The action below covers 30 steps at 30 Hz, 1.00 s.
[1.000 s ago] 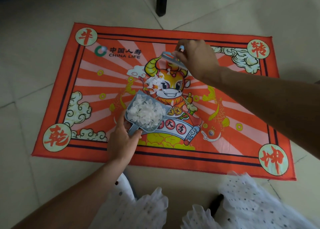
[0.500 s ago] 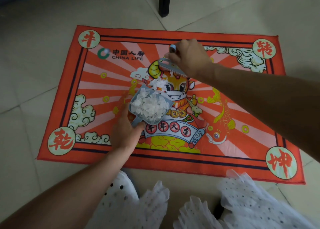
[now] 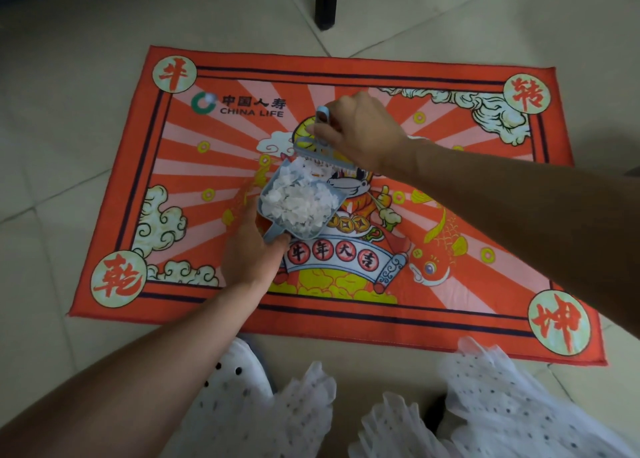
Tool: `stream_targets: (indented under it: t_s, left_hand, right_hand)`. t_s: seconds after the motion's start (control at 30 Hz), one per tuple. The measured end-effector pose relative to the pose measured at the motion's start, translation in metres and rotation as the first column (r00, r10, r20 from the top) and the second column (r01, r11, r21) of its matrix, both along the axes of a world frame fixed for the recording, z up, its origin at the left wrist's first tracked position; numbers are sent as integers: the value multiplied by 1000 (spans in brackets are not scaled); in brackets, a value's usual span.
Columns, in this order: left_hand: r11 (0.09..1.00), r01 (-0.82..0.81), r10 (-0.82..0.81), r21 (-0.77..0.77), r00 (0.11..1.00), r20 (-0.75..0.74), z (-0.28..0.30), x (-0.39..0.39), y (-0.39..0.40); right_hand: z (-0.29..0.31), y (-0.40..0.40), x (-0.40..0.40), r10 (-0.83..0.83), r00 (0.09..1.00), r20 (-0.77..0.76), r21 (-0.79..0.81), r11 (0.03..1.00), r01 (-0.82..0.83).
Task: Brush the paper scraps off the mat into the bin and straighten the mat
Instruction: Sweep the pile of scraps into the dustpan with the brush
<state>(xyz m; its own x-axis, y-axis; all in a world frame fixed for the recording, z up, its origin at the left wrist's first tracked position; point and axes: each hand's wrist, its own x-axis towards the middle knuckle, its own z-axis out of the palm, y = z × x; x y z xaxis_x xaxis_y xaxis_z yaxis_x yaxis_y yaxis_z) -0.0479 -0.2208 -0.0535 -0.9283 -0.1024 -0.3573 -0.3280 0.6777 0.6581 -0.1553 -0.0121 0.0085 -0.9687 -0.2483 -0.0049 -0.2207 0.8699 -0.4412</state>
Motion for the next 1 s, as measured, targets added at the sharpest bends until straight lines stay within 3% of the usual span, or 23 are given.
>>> stream_targets:
  t_s: [0.47,0.8,1.0]
  left_hand:
    - [1000,-4,3,22,1000,24,-3,-5,5]
    - [1000,3,-2,-11,999,41,-2,-5,4]
    - [1000,21,-22,13,999,49,0,-5,2]
  right_hand:
    - [1,-9,13,3,1000,-22,8,1000,-3]
    - [11,-19,26,108,993,-47,86,991,-103]
    - [13,-10,20,59,993,-105,43,998,-54]
